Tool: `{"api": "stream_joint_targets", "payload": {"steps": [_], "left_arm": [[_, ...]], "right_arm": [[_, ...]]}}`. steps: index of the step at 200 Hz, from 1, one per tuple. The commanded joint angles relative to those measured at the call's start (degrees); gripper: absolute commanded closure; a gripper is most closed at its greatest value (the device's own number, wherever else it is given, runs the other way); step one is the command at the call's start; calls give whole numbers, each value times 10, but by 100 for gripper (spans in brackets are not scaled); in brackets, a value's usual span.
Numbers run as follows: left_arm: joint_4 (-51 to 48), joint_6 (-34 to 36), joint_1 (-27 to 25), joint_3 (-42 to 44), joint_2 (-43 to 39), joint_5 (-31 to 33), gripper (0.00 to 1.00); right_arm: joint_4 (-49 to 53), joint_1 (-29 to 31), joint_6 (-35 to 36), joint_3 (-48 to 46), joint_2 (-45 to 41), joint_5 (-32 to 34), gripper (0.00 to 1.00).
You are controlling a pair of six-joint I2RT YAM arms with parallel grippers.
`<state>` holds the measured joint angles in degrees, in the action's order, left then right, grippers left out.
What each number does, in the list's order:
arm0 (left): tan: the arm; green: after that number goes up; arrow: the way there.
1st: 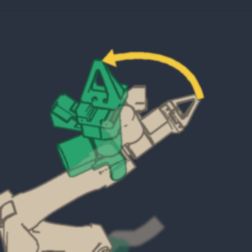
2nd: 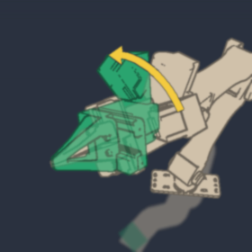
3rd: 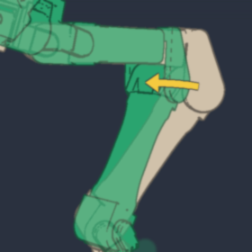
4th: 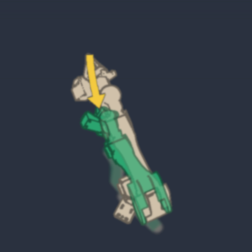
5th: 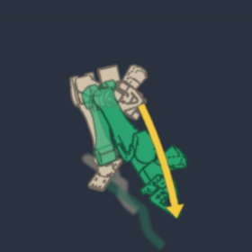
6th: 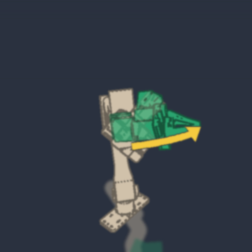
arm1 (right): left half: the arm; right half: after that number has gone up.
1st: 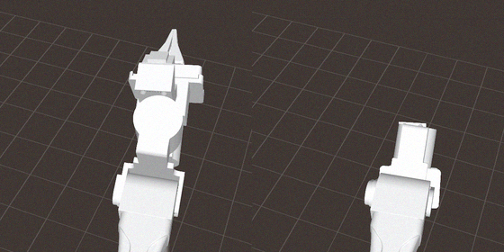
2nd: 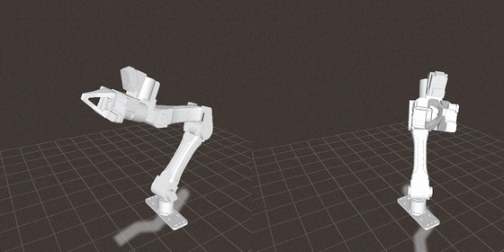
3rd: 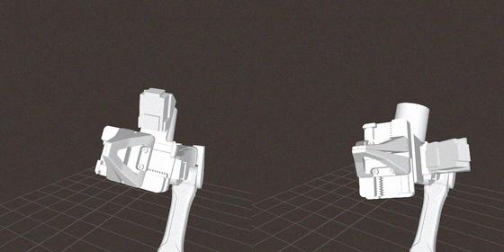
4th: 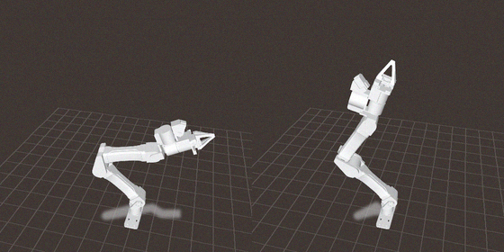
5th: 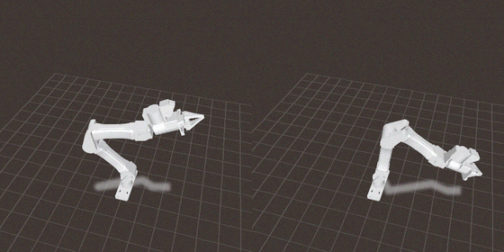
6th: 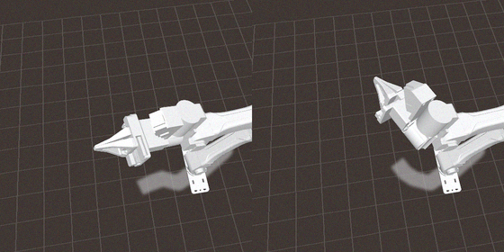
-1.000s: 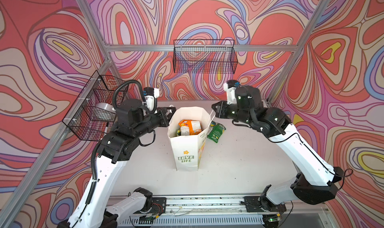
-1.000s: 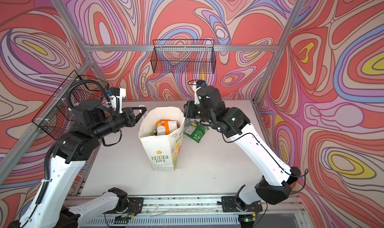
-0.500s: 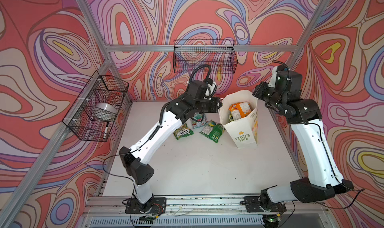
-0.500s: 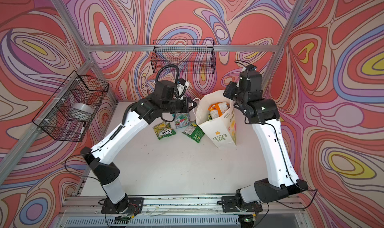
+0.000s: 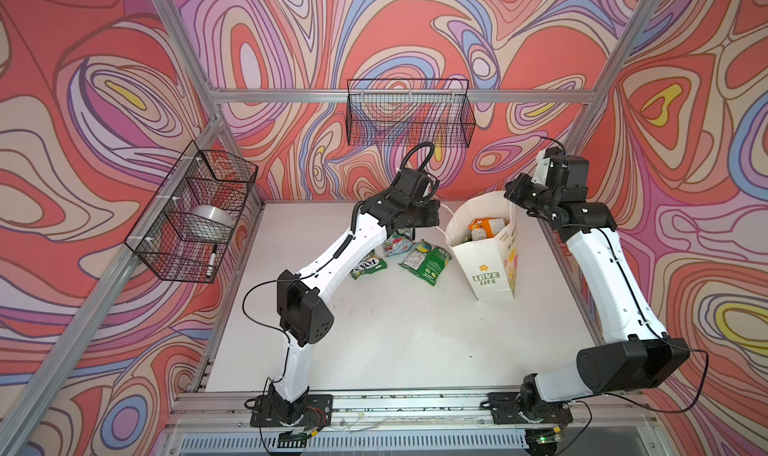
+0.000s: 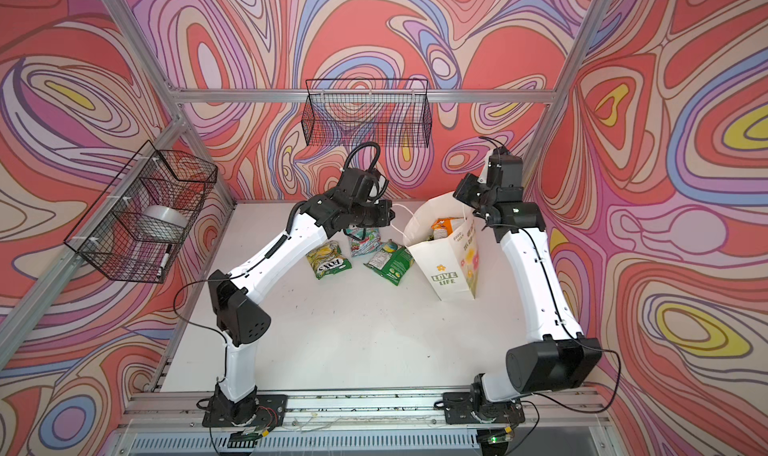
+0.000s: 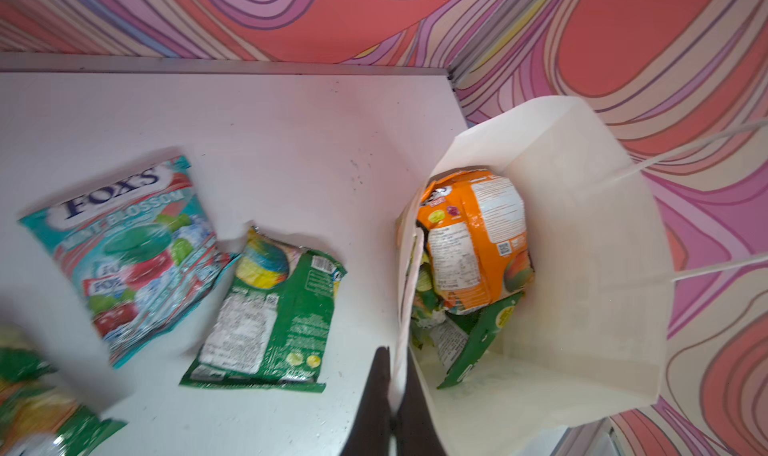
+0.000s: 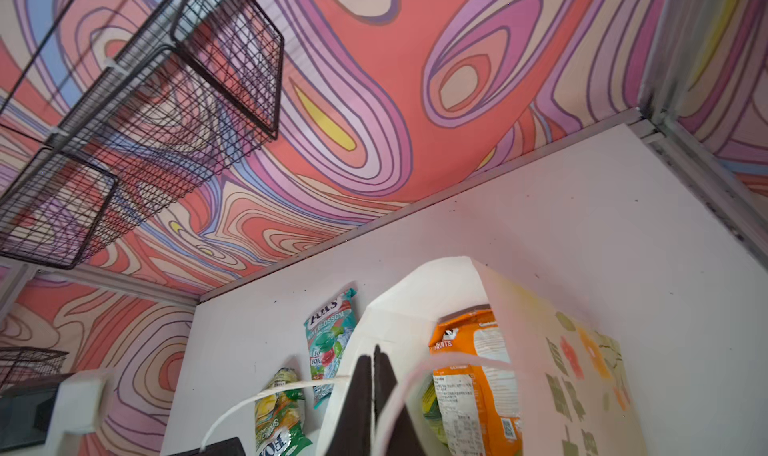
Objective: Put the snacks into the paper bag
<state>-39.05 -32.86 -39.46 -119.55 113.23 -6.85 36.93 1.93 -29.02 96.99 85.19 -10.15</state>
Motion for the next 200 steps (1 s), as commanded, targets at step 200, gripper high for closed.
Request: {"api": "stream_joint_targets", "payload": {"steps": [200], "left_arm": [[86, -19, -69, 193, -207, 41, 100]], "right_arm": [[48, 7, -34, -58, -80, -11, 100]]}}
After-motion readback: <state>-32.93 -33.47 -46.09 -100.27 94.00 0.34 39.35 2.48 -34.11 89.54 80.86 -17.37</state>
